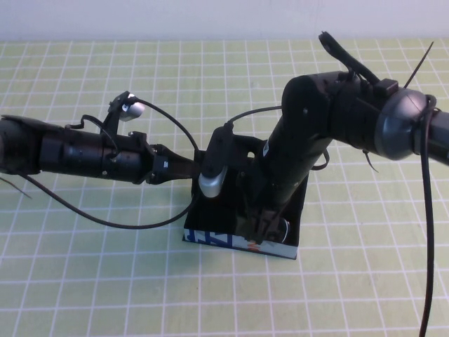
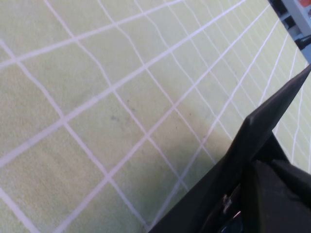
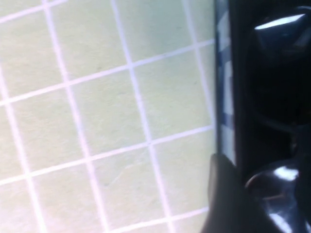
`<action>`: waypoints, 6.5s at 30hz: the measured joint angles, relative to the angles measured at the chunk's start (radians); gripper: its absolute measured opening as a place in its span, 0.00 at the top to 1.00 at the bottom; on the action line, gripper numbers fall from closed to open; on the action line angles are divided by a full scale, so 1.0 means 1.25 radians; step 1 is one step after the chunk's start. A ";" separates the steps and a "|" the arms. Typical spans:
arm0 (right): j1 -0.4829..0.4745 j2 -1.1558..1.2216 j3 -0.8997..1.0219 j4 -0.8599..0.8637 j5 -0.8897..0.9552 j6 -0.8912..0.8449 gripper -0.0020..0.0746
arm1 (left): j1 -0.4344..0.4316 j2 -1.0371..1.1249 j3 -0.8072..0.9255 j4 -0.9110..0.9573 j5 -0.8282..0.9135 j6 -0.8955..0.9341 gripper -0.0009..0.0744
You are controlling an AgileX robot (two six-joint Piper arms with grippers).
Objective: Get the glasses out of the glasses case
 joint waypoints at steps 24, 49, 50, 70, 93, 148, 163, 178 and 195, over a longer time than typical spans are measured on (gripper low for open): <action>0.001 0.043 -0.001 -0.069 -0.123 -0.006 0.61 | 0.000 0.001 -0.001 0.012 -0.011 -0.003 0.99; 0.001 0.064 -0.003 -0.073 -0.131 -0.023 0.60 | 0.000 0.001 -0.001 0.027 -0.011 -0.003 0.99; 0.001 0.064 -0.003 -0.075 -0.131 -0.023 0.60 | 0.000 0.001 -0.001 0.027 -0.011 -0.003 0.99; 0.003 0.066 -0.010 -0.076 -0.096 -0.066 0.90 | 0.000 0.001 -0.001 0.029 -0.011 -0.003 0.99; 0.003 -0.120 -0.063 -0.103 0.110 0.233 0.95 | 0.000 -0.077 -0.001 0.048 0.012 -0.023 0.99; -0.241 -0.317 0.430 -0.099 -0.236 0.729 0.56 | 0.000 -0.625 0.241 0.131 -0.250 -0.092 0.99; -0.241 -0.963 0.589 -0.096 0.003 0.731 0.95 | 0.000 -0.984 0.416 0.113 -0.384 -0.121 0.99; -0.241 -1.360 0.635 -0.066 -0.087 0.685 0.99 | 0.000 -1.489 0.831 0.060 -0.658 -0.150 0.99; -0.241 -1.327 1.027 -0.039 -0.754 0.668 0.99 | 0.000 -1.533 0.996 0.044 -0.850 -0.150 0.99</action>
